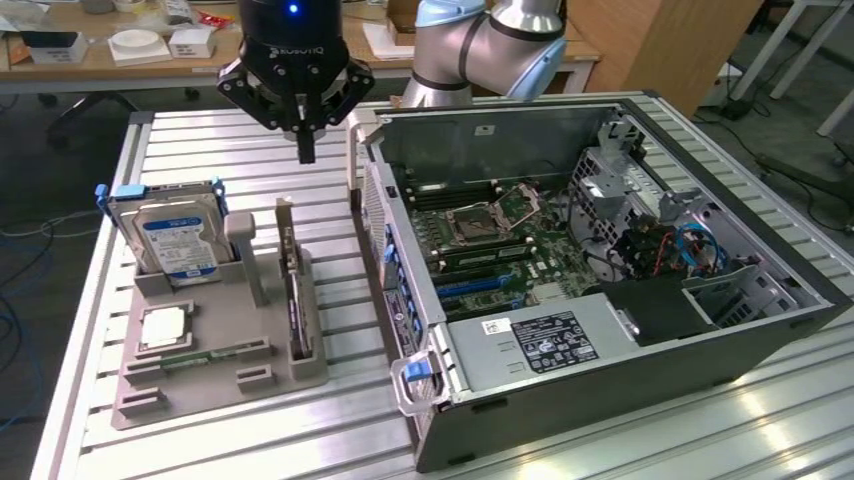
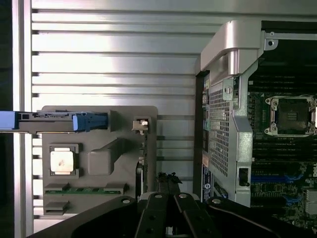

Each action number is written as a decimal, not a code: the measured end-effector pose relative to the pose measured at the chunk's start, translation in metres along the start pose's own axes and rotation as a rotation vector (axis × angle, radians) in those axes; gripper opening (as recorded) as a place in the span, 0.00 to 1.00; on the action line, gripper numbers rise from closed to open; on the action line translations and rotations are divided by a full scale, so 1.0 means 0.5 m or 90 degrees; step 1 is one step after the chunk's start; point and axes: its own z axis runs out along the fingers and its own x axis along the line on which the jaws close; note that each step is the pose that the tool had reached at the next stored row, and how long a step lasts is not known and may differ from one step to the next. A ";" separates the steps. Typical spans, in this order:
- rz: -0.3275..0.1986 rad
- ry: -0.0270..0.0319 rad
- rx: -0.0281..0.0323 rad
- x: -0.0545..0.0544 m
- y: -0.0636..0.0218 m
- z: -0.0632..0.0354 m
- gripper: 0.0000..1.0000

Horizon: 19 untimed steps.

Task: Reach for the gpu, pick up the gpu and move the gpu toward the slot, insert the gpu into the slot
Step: 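Reach for the gpu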

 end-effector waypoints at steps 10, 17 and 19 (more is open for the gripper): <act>0.000 0.0042 0.0001 0.013 -0.001 0.001 0.10; 0.000 0.0072 0.0001 0.022 -0.002 0.002 0.10; 0.000 0.0082 0.0001 0.024 -0.002 0.003 0.10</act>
